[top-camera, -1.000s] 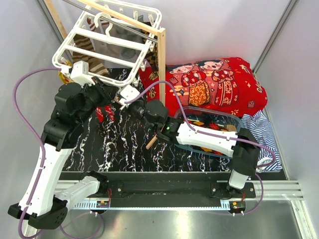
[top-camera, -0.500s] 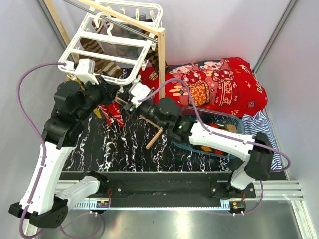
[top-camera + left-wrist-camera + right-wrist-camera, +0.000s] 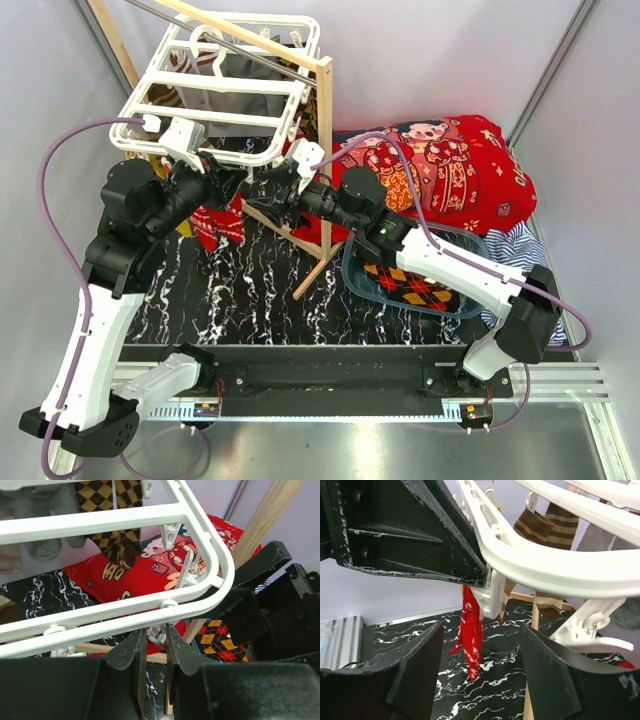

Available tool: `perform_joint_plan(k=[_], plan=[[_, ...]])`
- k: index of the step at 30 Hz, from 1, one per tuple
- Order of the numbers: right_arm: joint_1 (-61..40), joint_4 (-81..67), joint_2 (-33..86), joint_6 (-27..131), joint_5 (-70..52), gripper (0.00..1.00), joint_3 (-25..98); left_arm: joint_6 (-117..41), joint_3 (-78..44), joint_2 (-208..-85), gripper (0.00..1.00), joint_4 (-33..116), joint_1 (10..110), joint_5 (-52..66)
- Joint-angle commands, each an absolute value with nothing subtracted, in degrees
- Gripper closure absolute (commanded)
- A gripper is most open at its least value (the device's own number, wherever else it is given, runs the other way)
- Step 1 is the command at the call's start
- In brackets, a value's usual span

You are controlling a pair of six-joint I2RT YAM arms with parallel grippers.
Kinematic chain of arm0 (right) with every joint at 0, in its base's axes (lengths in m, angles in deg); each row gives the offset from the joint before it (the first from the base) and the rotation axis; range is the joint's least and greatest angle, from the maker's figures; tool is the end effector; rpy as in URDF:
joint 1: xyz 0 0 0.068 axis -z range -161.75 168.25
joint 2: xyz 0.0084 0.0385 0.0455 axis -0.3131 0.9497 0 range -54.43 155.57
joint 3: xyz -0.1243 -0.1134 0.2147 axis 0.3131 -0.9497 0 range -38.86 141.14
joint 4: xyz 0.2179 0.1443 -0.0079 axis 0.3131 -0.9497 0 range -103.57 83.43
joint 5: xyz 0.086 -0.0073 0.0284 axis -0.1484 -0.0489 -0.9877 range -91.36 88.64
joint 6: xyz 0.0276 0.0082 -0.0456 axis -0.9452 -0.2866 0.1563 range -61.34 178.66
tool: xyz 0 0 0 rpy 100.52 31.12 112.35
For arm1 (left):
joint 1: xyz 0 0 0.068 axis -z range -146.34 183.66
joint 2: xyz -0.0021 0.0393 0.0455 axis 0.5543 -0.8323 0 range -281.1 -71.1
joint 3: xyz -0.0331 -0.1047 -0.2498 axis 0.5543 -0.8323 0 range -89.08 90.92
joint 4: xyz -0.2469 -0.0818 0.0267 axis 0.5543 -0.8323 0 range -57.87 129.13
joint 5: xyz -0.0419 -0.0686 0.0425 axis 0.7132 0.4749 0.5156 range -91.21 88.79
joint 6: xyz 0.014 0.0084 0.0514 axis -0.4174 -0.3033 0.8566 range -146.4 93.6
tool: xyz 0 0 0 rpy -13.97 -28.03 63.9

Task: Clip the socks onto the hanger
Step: Open the clamp at the hanger.

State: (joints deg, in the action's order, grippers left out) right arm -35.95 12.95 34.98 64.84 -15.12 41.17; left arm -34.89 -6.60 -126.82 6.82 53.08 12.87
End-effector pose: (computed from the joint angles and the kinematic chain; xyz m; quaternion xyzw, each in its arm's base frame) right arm 0.2128 0.3097 0.4158 -0.3998 0.5046 0.3800 0.6642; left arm 0.1586 -0.0651 0.4851 0.1519 0.7238 -0.2489 0.6254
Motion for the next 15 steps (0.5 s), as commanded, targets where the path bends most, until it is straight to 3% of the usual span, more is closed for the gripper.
perform_joint_plan(k=[1, 15], plan=[[-34.7, 14.4, 36.3, 62.2, -21.1, 0.30, 44.4, -32.2, -4.8, -127.3, 0.99, 9.0, 52.8, 17.8], [-32.4, 16.8, 41.5, 60.9, -25.5, 0.33, 50.9, -32.6, -5.1, -127.0, 0.99, 9.0, 52.7, 18.2]])
